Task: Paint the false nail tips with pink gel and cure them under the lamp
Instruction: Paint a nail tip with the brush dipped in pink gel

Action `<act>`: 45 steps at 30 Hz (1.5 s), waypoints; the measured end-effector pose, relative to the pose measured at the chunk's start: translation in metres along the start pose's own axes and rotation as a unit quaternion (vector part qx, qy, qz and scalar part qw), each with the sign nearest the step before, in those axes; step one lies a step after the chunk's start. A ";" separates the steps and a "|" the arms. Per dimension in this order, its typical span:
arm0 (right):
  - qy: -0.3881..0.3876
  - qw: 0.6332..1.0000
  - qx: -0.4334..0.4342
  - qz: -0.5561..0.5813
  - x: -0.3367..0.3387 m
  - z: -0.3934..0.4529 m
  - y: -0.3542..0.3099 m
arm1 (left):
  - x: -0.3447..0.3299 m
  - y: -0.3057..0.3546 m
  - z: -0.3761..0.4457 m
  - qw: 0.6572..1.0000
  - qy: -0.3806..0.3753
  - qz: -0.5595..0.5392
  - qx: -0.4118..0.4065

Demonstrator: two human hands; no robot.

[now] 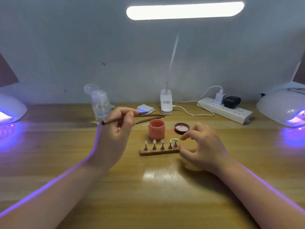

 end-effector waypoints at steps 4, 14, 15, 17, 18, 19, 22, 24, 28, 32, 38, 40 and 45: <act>-0.060 0.995 -0.004 -0.076 -0.016 0.000 0.002 | -0.008 -0.017 0.035 0.996 0.002 0.009 0.084; -0.041 0.998 -0.048 -0.007 -0.017 0.005 0.012 | -0.035 -0.032 0.076 0.964 -0.086 0.119 0.222; -0.038 0.998 -0.048 -0.004 -0.017 0.006 0.013 | -0.037 -0.032 0.076 0.962 -0.096 0.134 0.220; -0.034 0.998 -0.044 0.002 -0.018 0.006 0.012 | -0.042 -0.032 0.074 0.958 -0.118 0.154 0.210; -0.035 0.999 -0.040 0.005 -0.019 0.006 0.011 | -0.045 -0.032 0.072 0.957 -0.131 0.159 0.204; -0.034 0.999 -0.038 0.009 -0.019 0.006 0.010 | -0.048 -0.032 0.071 0.956 -0.140 0.163 0.199; -0.030 0.998 -0.041 0.026 -0.020 0.006 0.008 | -0.054 -0.033 0.068 0.955 -0.163 0.163 0.188; -0.026 0.998 -0.044 0.031 -0.019 0.005 0.007 | -0.060 -0.034 0.066 0.954 -0.181 0.157 0.183; -0.024 0.999 -0.032 0.010 -0.019 0.004 0.004 | -0.068 -0.034 0.062 0.950 -0.203 0.153 0.179; -0.030 0.999 -0.038 0.001 -0.020 0.004 0.007 | -0.074 -0.037 0.056 0.940 -0.240 0.168 0.174; -0.030 0.999 -0.038 0.002 -0.020 0.005 0.004 | -0.072 -0.040 0.060 0.946 -0.230 0.153 0.171; -0.036 0.999 -0.040 0.004 -0.021 0.006 0.004 | -0.072 -0.042 0.058 0.941 -0.239 0.160 0.176; -0.041 0.998 -0.043 0.018 -0.021 0.007 0.003 | -0.068 -0.042 0.061 0.945 -0.228 0.160 0.174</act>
Point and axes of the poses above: each hand's wrist, its own z-axis towards the middle knuckle, its own x-axis out of the back of the hand, y = z × x, the point moved 7 cm from there along z, towards the middle knuckle, and after that the axes turned 9 degrees about -x, right-handed, at the moved point
